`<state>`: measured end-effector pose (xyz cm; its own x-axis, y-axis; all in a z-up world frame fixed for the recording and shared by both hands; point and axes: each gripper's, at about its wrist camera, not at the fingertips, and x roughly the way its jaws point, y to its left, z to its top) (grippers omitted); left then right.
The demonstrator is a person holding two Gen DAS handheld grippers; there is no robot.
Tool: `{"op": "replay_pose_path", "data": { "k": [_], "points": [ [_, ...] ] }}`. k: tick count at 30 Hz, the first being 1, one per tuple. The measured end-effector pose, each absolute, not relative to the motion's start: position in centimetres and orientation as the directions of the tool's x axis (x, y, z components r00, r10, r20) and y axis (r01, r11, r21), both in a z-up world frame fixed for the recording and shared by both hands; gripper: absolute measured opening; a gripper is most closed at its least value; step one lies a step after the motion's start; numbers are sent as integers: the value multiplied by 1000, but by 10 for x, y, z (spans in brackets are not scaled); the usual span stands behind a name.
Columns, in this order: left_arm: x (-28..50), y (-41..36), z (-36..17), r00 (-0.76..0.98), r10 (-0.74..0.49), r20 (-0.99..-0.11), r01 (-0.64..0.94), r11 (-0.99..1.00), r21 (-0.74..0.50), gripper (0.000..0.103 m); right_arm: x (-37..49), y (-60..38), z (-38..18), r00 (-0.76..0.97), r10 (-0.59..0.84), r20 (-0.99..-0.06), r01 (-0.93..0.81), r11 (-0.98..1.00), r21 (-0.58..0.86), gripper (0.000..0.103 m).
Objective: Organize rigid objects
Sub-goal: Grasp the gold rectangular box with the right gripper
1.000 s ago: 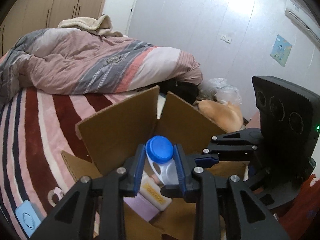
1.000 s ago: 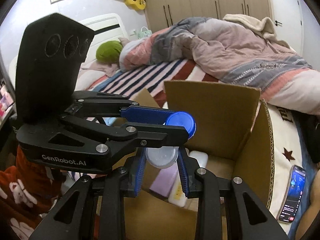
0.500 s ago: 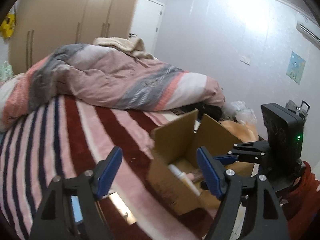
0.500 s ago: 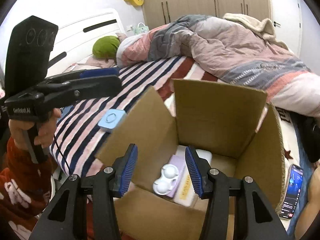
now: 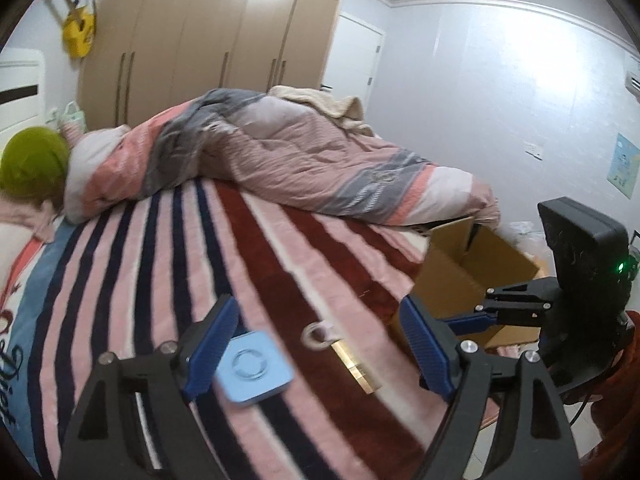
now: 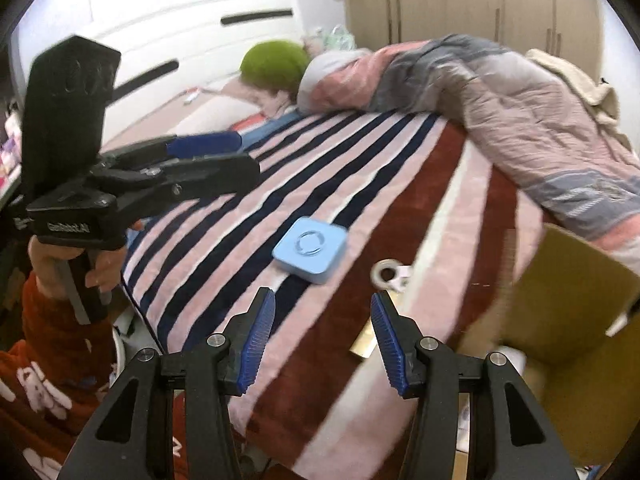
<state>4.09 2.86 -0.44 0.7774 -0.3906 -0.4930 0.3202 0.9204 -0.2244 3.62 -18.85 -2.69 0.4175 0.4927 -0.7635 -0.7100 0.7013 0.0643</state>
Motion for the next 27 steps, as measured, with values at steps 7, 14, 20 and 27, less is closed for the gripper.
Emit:
{"op": "replay_pose_path", "data": {
  "k": [7,14,20,27],
  "points": [
    [44,72,-49,768,-380,-516,279,923,-265,81,59,-153,-90,415,370,-832,-640,768,22,46],
    [56,92,-96,726,-403,-557,262,911,-318,81,89,-168,-145,472,196,-860,-487,870,-69,46],
    [65,94,-112,700,-427,-572,264,899,-349,81,99,-172,-171,446,155,-881,-481,872,-90,22],
    [65,84,-107,681,-468,-563,303,880,-365,81,86,-161,-158,462,212,-861,-540,838,-83,14]
  ]
}}
